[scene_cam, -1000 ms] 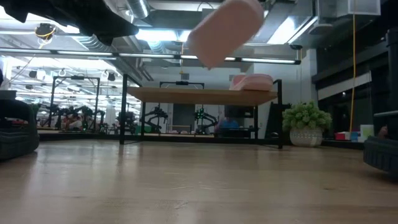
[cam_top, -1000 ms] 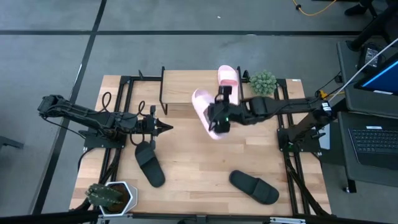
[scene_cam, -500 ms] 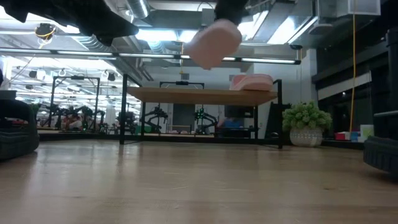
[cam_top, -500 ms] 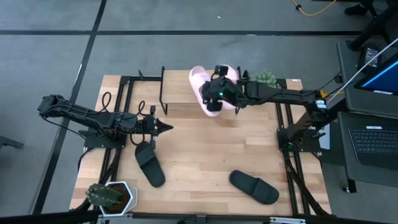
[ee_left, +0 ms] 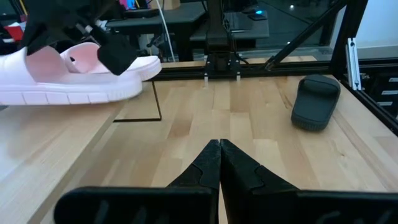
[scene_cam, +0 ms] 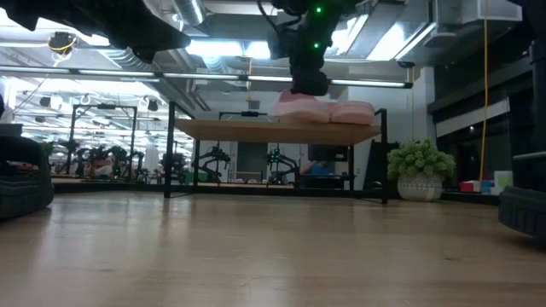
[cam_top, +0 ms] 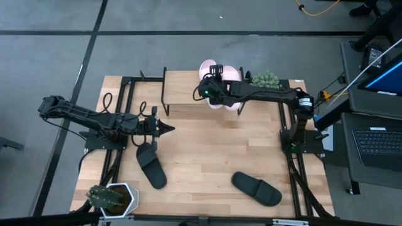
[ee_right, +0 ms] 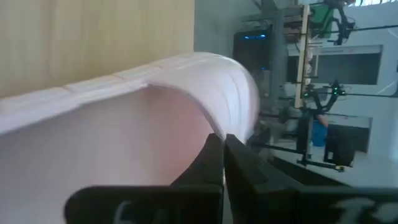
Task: Pick and place slides into the shelf
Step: Put the pink slide on the shelf
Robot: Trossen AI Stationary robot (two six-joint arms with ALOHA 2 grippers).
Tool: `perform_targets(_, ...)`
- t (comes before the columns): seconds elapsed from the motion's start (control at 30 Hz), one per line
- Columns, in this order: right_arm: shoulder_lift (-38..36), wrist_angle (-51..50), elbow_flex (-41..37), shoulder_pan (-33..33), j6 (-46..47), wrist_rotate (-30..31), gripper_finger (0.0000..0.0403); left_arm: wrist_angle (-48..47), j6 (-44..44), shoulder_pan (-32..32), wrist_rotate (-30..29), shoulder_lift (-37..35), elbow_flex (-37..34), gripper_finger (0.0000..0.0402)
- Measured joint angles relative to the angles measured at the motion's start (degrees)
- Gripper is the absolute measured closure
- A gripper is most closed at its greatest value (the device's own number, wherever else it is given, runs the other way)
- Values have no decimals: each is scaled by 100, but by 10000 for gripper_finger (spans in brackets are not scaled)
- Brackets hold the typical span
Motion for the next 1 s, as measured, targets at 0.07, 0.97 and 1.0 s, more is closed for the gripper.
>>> perform_targets(0.07,10,-8,0,-7,-103,-7,401,-2,0,0,0,0,0,401)
perform_targets(0.97,-25,-9,80,-1,-29,250,401,-9,17,-2,-2,0,-2,401)
perform_targets(1.0,-15,-63,145,-1,53,247,401,-9,20,-2,0,0,-2,401)
